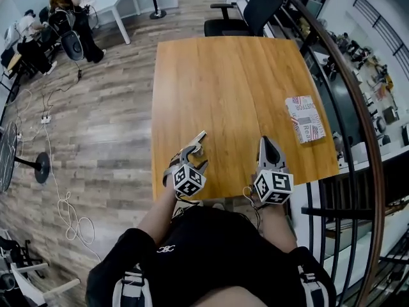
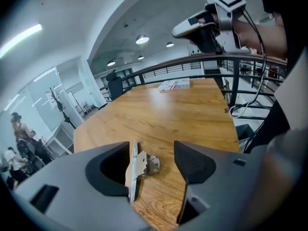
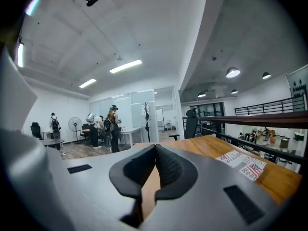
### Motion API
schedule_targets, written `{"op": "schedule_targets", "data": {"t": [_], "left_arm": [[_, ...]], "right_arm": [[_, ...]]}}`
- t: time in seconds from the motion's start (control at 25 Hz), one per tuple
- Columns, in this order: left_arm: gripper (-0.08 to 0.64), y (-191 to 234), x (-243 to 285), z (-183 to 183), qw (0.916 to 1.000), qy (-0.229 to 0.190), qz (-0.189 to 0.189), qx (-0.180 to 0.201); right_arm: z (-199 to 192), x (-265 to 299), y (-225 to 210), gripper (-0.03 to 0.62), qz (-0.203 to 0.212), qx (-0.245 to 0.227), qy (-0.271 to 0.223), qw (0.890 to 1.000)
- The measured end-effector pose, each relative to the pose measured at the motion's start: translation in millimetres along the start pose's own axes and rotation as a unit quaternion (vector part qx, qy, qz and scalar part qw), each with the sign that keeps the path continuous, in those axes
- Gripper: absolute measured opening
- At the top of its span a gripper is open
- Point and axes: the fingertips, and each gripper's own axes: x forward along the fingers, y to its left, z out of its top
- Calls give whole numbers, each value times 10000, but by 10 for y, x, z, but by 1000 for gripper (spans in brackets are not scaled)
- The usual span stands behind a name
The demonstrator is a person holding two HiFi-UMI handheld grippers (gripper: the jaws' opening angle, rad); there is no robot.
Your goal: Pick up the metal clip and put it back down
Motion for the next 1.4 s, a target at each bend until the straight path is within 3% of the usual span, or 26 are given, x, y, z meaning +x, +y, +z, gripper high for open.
{"op": "schedule_targets", "data": {"t": [0.24,0.36,0.64,0.8,0.88,0.96,1.12,1.4], "left_arm": [[275,138,391,-297,9981,493,289,220],[275,184,546,-394,9974,633,237,259],[271,341,780,-553,9945,957,390,171],[203,405,859,-665,9917,1190,429,219],[183,385,883,-692,9914,1228,394,237],[119,369,899,-709,9906,1243,432,386],[105,392,874,-692,9889,1200,539,696],[94,462,724,-637,9914,1056,681,370]], "right_arm": [[-51,-19,-249,17,-306,5,112,9995],[-90,-33,-335,17,-432,59,162,9989],[-95,-54,-472,17,-597,51,211,9980],[-94,-48,-525,17,-667,69,244,9975],[-95,-43,-547,17,-696,71,265,9972],[-108,-35,-556,17,-700,74,270,9972],[-119,-24,-554,17,-699,97,252,9972],[-121,-25,-544,17,-637,186,246,9975]]}}
